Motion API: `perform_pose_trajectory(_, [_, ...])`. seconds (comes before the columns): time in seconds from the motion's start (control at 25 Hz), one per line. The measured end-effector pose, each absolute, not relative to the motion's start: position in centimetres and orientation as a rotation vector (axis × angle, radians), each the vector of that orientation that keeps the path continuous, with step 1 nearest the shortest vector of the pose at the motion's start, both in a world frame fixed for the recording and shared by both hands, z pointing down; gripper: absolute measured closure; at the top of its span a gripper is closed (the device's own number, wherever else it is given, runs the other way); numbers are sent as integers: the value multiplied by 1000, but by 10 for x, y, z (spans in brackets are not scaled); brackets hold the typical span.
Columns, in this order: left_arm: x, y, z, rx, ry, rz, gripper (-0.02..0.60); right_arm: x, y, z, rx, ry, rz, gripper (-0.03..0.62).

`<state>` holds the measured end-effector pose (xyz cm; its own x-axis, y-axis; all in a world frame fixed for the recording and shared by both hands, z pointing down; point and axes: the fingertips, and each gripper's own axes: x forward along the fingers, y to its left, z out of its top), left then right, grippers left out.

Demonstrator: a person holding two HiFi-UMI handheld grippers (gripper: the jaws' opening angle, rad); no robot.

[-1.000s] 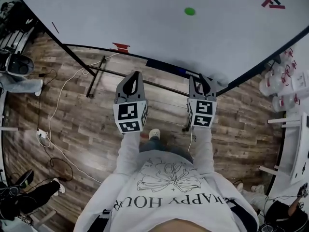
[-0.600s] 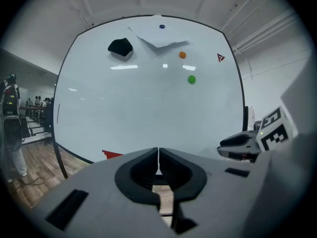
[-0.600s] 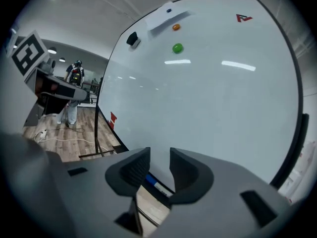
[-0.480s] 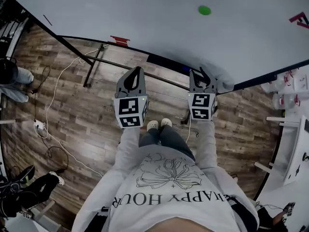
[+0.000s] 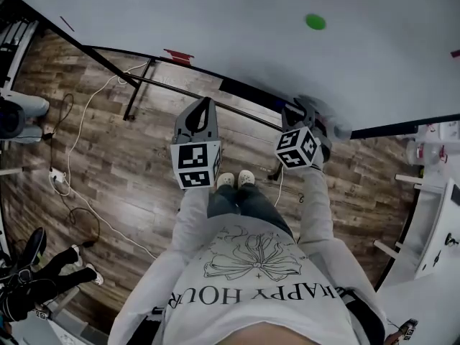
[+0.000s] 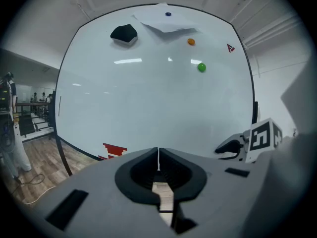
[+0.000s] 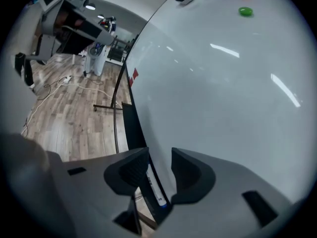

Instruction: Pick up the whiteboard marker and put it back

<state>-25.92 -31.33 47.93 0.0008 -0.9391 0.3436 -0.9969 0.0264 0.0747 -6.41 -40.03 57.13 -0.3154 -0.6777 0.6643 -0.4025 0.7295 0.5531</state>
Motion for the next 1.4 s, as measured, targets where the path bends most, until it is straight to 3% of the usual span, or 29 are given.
perform_pose_trajectory(0.88, [-283, -297, 501, 1849, -2061, 301, 572, -75, -411, 653, 501, -1733, -376, 461])
perform_pose_trajectory(1.4, [-286, -291, 505, 1824, -2067, 308, 572, -73, -417, 661, 513, -1667, -381, 519])
